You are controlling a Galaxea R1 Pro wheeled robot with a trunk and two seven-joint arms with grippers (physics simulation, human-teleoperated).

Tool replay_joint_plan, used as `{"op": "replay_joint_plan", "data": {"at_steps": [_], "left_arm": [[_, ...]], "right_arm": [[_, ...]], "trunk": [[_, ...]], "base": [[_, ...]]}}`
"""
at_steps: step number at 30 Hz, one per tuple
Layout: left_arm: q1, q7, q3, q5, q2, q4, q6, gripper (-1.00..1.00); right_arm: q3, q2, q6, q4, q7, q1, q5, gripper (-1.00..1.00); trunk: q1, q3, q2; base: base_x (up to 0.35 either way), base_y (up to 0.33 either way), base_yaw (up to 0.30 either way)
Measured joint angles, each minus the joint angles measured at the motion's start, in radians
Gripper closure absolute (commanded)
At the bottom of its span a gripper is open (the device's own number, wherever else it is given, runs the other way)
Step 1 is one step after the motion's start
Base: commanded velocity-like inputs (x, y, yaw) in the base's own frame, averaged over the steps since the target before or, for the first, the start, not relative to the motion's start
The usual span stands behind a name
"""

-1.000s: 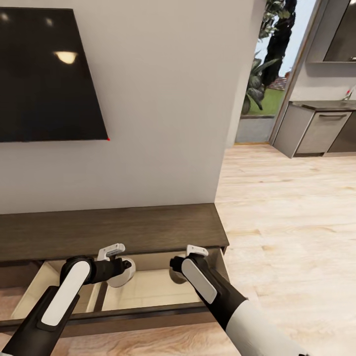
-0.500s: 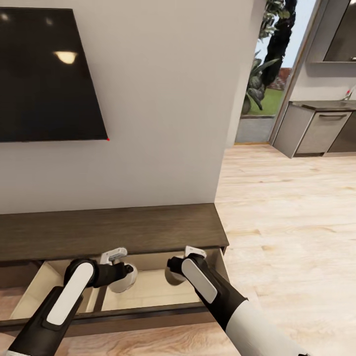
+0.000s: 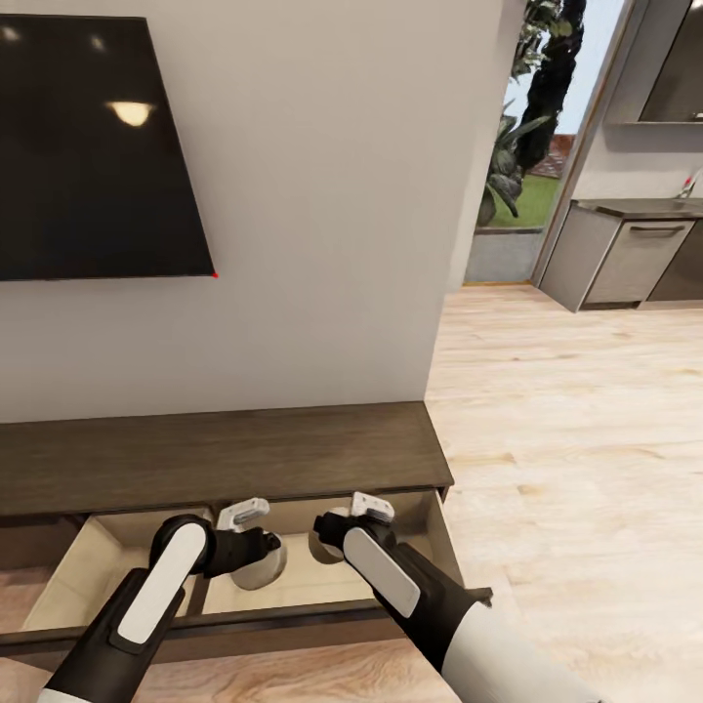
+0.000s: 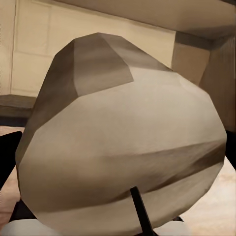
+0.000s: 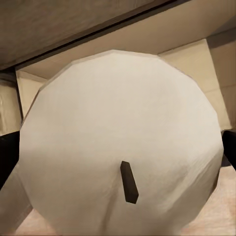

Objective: Place each of the two pumpkins and all three candles from the living room inside a cabinet in the living room (use any cabinet), then make sure every cabinet is closed, and position the cauldron so it is next to a table in the living room.

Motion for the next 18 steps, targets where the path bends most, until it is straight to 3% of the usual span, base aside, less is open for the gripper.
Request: {"op": "replay_joint_plan", "data": {"at_steps": [4,18], "left_arm": [[-0.001,0.0,-0.004,0.0,-0.001,0.006,0.001,1.0],[-0.003,0.005,-0.004,-0.013,0.001,0.024,-0.001,1.0]], "right_arm": [[0.033,0.0,-0.046,-0.002,-0.002,0.001,-0.03,1.0],[0.036,0.0,-0.046,0.012,-0.014,0.001,-0.035,1.0]], "trunk": [[0.0,0.0,0.0],[0.0,0.0,0.0]], "base": [[0.0,0.06,0.0],[0.03,0.058,0.0]]}}
